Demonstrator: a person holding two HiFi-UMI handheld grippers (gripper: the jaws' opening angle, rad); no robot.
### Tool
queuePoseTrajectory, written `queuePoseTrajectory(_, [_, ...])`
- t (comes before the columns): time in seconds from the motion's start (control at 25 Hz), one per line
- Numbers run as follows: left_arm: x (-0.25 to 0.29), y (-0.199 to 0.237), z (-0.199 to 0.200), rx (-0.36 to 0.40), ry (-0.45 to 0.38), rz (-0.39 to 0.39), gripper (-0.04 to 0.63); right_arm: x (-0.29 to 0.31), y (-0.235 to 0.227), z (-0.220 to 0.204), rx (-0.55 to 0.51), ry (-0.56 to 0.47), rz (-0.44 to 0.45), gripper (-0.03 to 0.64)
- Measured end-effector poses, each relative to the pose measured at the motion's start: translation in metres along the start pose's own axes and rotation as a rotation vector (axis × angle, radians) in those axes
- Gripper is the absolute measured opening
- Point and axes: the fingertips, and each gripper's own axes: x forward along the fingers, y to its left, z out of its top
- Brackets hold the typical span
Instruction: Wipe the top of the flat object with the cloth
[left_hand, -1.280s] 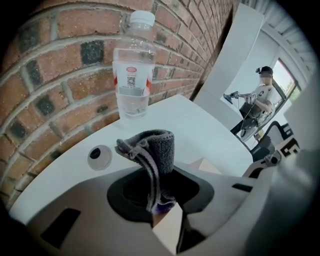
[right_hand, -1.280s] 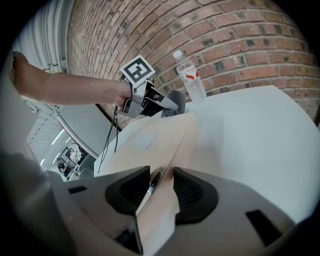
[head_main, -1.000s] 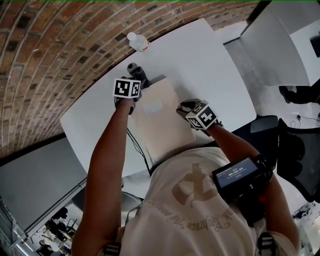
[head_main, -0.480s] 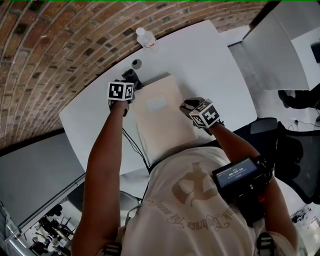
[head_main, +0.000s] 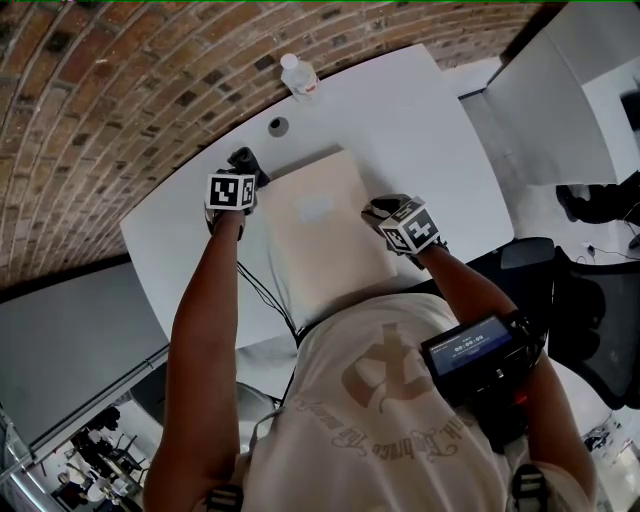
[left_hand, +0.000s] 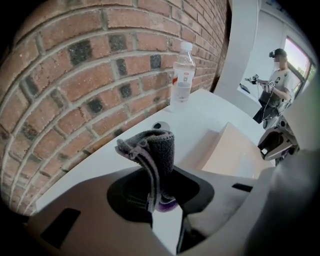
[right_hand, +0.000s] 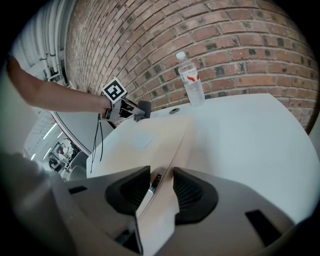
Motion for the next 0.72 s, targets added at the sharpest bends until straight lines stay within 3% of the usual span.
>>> queuePoseTrajectory(0.16, [-0.018, 0.015, -0.004, -0.035, -0.022, 0.059, 0.104, -0.001, 0.000, 0.000, 0.000, -0.004, -0.007, 0.156])
queuePoseTrajectory(0.28, [-0.034, 0.010, 0.002, -0.078, -0.073, 0.036, 0.104, 0.000, 0.000, 0.000, -0.003, -0.008, -0.006, 0.156])
queuePoseTrajectory(0.52, [-0.049, -0.052, 0.029, -0.161, -0.152, -0.180, 0.104, 0.000, 0.000, 0.000, 0.001, -0.020, 0.000, 0.156])
queuePoseTrajectory(0.72, [-0.046, -0.121, 0.053, -0.153, -0.166, -0.340, 0.104, 0.002, 0.001, 0.000, 0.008, -0.025, 0.014, 0.156])
